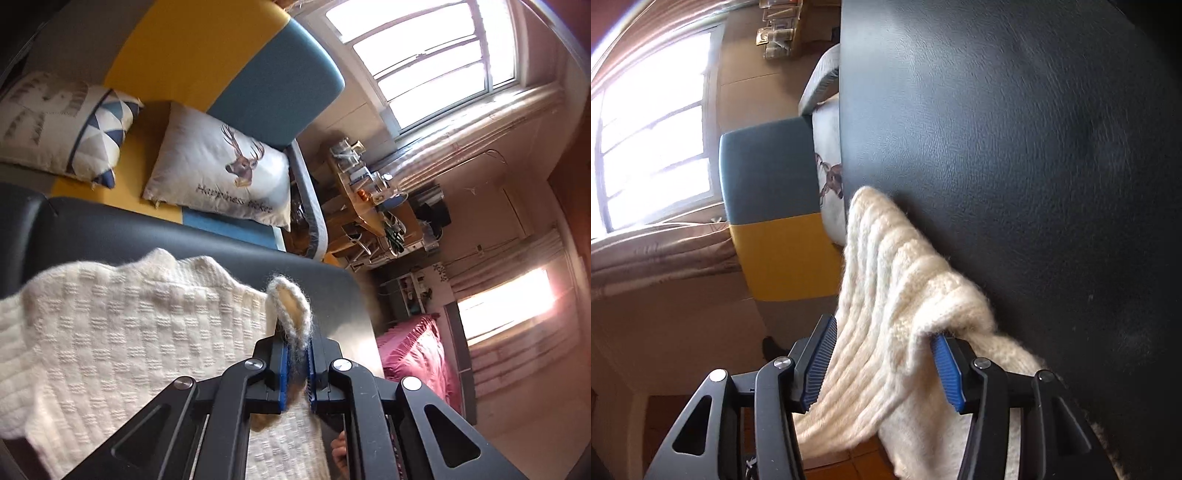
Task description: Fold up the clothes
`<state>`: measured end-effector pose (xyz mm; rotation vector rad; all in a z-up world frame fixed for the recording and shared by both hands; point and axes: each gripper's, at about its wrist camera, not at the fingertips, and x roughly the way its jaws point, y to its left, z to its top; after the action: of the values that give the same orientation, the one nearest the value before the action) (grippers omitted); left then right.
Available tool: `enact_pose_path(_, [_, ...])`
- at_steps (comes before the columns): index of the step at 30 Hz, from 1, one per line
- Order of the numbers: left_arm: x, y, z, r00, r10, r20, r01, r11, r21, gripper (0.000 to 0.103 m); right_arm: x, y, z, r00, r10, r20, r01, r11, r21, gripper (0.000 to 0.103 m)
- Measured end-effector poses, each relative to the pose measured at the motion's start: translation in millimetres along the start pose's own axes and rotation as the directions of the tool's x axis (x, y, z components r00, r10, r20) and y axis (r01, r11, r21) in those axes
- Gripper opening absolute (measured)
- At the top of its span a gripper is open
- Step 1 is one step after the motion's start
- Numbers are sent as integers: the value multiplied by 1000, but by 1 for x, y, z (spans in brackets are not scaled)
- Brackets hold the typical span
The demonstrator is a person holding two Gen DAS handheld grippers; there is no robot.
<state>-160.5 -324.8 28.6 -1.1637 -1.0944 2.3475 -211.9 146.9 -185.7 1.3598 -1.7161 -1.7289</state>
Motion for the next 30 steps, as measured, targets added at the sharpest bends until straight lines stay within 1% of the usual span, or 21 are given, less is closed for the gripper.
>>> enact_pose_path(2, [-4, 15, -3, 999, 35, 5, -35, 999, -18, 8, 2, 4, 0, 1000, -12, 5, 12, 1000, -21, 52])
enact_pose_path(4, [-5, 37, -6, 996, 85, 6, -85, 995, -46, 8, 2, 4, -3, 1000, -16, -5, 15, 999, -39, 52])
enact_pose_path(6, [-3, 64, -12, 992, 128, -9, -129, 987, -96, 8, -1, 4, -1, 1000, -14, -3, 14, 999, -50, 52])
enact_pose_path(9, [0, 104, -26, 984, 174, -36, -177, 971, -160, 8, -2, -1, 4, 1000, -13, -1, 13, 999, -42, 52])
enact_pose_path(13, [11, 146, -43, 968, 232, -94, -248, 943, -223, 8, 9, 15, 1, 998, -41, -53, 34, 991, -133, 52])
enact_pose_path(15, [19, 156, -48, 956, 270, -116, -290, 931, -222, 8, 13, 24, 0, 996, -58, -66, 44, 980, -192, 53])
enact_pose_path(16, [22, 160, -51, 951, 282, -124, -303, 926, -223, 8, 15, 27, 0, 995, -62, -81, 44, 977, -207, 54])
enact_pose_path(17, [24, 163, -52, 951, 284, -126, -306, 923, -232, 8, 18, 28, -1, 992, -66, -103, 43, 976, -216, 54])
enact_pose_path(18, [25, 164, -52, 953, 276, -122, -298, 924, -240, 8, 18, 27, -2, 990, -77, -115, 50, 974, -223, 54])
enact_pose_path(22, [17, 161, -50, 966, 243, -87, -257, 934, -247, 8, 16, 23, -7, 986, -121, -119, 84, 958, -275, 54])
enact_pose_path(25, [16, 169, -50, 971, 210, -111, -233, 933, -275, 9, 17, 27, -10, 983, -152, -103, 110, 936, -334, 54])
enact_pose_path(28, [17, 176, -54, 973, 196, -124, -225, 928, -296, 14, 21, 35, -16, 972, -222, -81, 164, 881, -444, 54])
enact_pose_path(30, [16, 177, -55, 973, 196, -122, -224, 930, -292, 14, 27, 43, -20, 960, -273, -56, 209, 837, -506, 48])
